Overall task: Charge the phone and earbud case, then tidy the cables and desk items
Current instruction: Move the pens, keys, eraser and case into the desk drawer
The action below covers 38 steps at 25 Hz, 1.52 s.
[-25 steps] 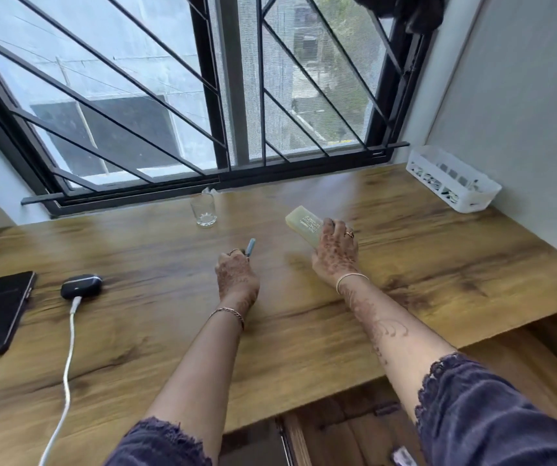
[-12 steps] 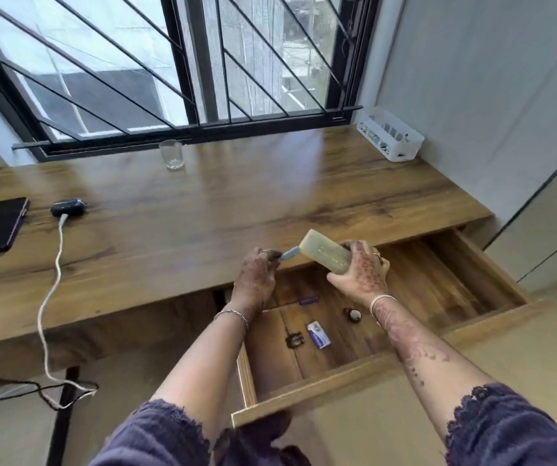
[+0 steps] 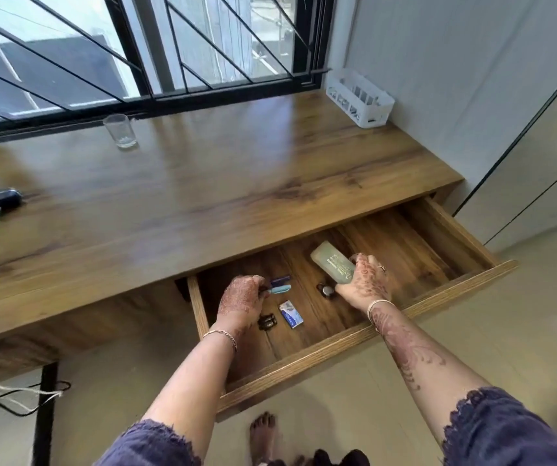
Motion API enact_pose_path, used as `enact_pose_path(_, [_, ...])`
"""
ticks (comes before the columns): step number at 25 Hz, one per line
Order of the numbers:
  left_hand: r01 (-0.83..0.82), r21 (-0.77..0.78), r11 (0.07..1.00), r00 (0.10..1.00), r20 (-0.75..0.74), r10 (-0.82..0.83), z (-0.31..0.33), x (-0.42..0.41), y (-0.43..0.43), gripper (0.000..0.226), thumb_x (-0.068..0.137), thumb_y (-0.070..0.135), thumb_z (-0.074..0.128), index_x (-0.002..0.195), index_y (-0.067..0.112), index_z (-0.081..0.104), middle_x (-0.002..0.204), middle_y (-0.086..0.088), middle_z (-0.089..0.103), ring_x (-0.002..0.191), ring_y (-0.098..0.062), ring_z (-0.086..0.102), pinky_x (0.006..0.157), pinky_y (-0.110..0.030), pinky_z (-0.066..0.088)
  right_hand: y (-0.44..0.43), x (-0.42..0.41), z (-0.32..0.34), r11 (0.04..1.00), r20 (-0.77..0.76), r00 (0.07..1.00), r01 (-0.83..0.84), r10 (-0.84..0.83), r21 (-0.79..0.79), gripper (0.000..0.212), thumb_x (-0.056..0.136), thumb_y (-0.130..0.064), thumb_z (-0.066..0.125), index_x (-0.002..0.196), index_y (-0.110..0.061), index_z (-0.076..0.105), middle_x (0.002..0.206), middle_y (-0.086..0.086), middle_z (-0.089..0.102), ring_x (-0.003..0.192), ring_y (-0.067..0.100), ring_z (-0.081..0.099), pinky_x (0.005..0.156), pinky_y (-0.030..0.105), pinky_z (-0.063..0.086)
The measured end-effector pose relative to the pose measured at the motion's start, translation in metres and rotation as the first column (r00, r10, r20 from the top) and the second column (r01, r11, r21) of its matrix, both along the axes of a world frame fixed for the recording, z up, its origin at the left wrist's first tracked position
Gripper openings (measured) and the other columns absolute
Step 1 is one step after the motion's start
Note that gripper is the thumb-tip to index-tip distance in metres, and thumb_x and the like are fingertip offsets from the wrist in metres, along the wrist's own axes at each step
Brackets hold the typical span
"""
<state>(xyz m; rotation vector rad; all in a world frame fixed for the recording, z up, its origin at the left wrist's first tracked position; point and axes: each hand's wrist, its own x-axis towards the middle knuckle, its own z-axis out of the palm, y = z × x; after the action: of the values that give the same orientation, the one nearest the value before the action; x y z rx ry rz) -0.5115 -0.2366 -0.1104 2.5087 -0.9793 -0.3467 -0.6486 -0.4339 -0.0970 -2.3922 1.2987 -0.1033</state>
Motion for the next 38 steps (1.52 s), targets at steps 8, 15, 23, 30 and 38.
enact_pose_path(8, [0.036,0.058,0.998,0.999,-0.028,-0.035,-0.027,-0.001,-0.013,0.023,0.089,0.026,0.057,0.109,0.019,0.067,0.113,-0.007,0.068,0.106,-0.028,0.062,0.086,-0.033,0.05,-0.014,0.006,-0.025,0.991,-0.068,0.99,0.129,-0.127,0.032,0.062,0.067,-0.029,0.075,0.121,-0.014,0.049,0.127,0.009,0.047,0.119,0.033,0.049,0.095,0.038,0.045])
enact_pose_path(15, [0.04,0.039,0.998,0.999,-0.022,-0.039,-0.029,-0.001,-0.012,0.023,0.088,0.023,0.058,0.107,0.016,0.067,0.112,-0.007,0.068,0.105,-0.028,0.062,0.087,-0.032,0.051,-0.015,0.006,-0.031,0.991,-0.12,0.984,0.135,-0.131,0.026,0.063,0.069,-0.036,0.076,0.122,-0.013,0.049,0.126,0.01,0.049,0.12,0.032,0.05,0.091,0.037,0.047])
enact_pose_path(23, [-0.034,-0.203,0.979,0.999,-0.047,0.025,0.009,-0.003,-0.024,0.013,0.086,0.028,0.064,0.096,0.021,0.068,0.095,0.004,0.068,0.088,-0.013,0.062,0.079,-0.03,0.054,0.014,0.015,0.003,0.975,0.126,0.987,0.126,-0.104,-0.181,0.082,0.077,-0.052,0.064,0.139,-0.01,0.03,0.137,0.012,0.037,0.123,0.031,0.042,0.099,0.04,0.039])
enact_pose_path(30, [-0.121,-0.458,0.881,0.989,0.019,0.146,0.079,0.045,-0.019,0.027,0.088,0.03,0.061,0.112,0.019,0.062,0.105,0.002,0.066,0.098,-0.015,0.061,0.09,-0.029,0.049,0.043,0.087,0.068,0.968,0.267,0.955,-0.059,0.125,-0.243,0.074,0.085,-0.053,0.054,0.142,-0.014,0.027,0.144,0.008,0.033,0.13,0.027,0.038,0.104,0.037,0.035])
enact_pose_path(38, [-0.349,-0.539,0.767,0.933,-0.119,0.34,0.12,0.178,0.015,0.059,0.089,0.042,0.055,0.139,0.014,0.039,0.133,-0.006,0.051,0.124,-0.024,0.047,0.107,-0.041,0.037,0.076,0.249,0.123,0.884,0.369,0.864,-0.43,0.344,0.182,0.08,0.087,-0.064,0.044,0.152,-0.031,0.012,0.162,-0.004,-0.003,0.149,0.016,0.0,0.118,0.037,-0.001])
